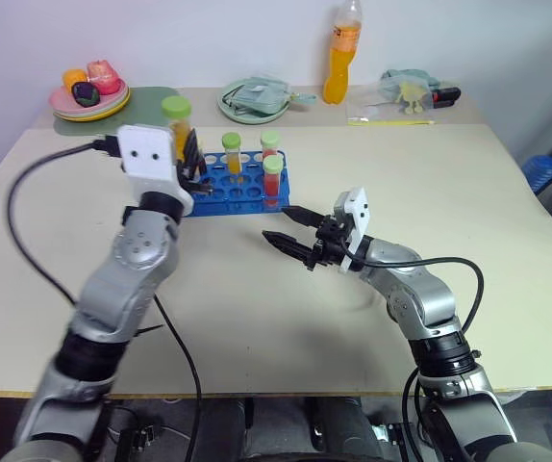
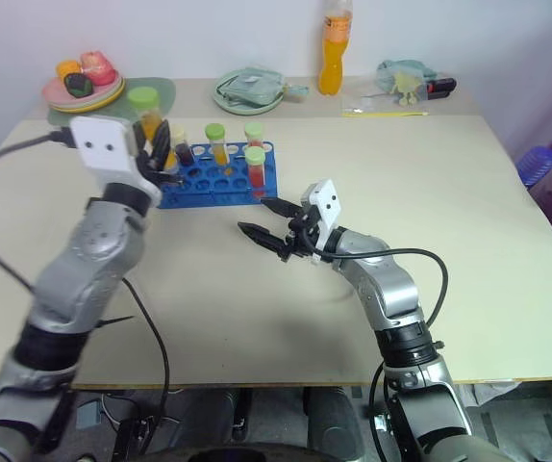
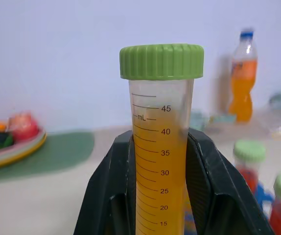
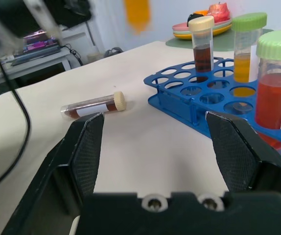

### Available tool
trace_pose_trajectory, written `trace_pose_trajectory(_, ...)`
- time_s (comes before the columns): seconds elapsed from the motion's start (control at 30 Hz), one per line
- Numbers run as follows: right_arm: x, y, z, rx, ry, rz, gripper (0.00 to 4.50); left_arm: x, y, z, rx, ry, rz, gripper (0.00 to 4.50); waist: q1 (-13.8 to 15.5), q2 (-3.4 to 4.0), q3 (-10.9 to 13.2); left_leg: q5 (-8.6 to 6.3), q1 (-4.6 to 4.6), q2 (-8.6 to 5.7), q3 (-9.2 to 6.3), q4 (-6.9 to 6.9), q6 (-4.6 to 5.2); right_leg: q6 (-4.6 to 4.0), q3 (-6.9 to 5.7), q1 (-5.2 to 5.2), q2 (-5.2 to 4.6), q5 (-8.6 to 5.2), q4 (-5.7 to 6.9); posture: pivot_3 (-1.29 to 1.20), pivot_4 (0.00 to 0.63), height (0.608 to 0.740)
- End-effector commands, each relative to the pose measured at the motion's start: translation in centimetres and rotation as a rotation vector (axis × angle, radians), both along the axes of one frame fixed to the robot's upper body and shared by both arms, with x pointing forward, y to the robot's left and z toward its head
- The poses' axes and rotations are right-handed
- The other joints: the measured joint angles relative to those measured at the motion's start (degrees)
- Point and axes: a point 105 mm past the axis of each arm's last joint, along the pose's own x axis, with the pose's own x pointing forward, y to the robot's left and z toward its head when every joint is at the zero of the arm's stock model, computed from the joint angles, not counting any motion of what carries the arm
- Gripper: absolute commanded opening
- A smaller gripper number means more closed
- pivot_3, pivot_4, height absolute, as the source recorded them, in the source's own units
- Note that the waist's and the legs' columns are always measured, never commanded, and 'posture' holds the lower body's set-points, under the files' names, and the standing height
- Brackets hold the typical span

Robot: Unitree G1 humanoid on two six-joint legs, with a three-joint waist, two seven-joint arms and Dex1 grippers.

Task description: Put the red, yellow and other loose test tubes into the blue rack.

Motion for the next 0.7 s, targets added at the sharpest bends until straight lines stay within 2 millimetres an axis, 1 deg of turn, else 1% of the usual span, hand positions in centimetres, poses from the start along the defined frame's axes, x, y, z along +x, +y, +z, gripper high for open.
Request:
trace_pose_trajectory(0.03,0.0,0.5,1.8,0.030,-0.058,0.012,3.69,0.9,-1.6,-0.6,0.041,-0.109,-0.038,1.00,-0.08,0.01,0.00,-0.01,0.00,-0.02,0.02,0.00,0.02,0.00,0.01,0.00,-0.02,0.00,0.02,0.00,0.150,0.729)
trace_pose_trajectory(0.17,0.2,0.2,2.2,0.036,-0.071,0.000,3.69,1.9,-2.6,-2.9,0.016,-0.103,-0.093,1.00,-0.21,0.00,0.00,-0.03,0.00,0.02,0.00,0.00,0.05,0.01,0.00,-0.04,-0.01,0.00,0.04,0.00,0.150,0.729)
trace_pose_trajectory(0.27,0.2,-0.1,2.3,0.042,-0.072,-0.014,3.69,2.5,-2.5,-4.1,0.019,-0.091,-0.070,1.00,-0.28,0.00,0.00,-0.08,0.00,0.06,0.01,0.00,0.14,0.01,0.00,-0.06,0.00,0.00,0.04,0.00,0.150,0.729)
trace_pose_trajectory(0.5,-0.3,-0.3,2.6,0.066,-0.066,-0.017,3.69,3.7,-2.6,-4.9,0.002,-0.085,-0.061,1.00,-0.06,0.00,0.00,-0.11,0.00,0.10,0.00,0.02,0.19,0.02,-0.02,-0.05,-0.07,0.01,0.07,0.00,0.150,0.729)
trace_pose_trajectory(0.7,-0.4,-0.4,2.7,0.066,-0.060,-0.020,3.69,4.5,-3.1,-5.2,-0.015,-0.077,-0.087,1.00,-0.15,0.00,0.00,-0.12,0.00,0.08,-0.01,0.04,0.21,0.05,-0.03,-0.05,-0.07,0.02,0.08,0.00,0.150,0.729)
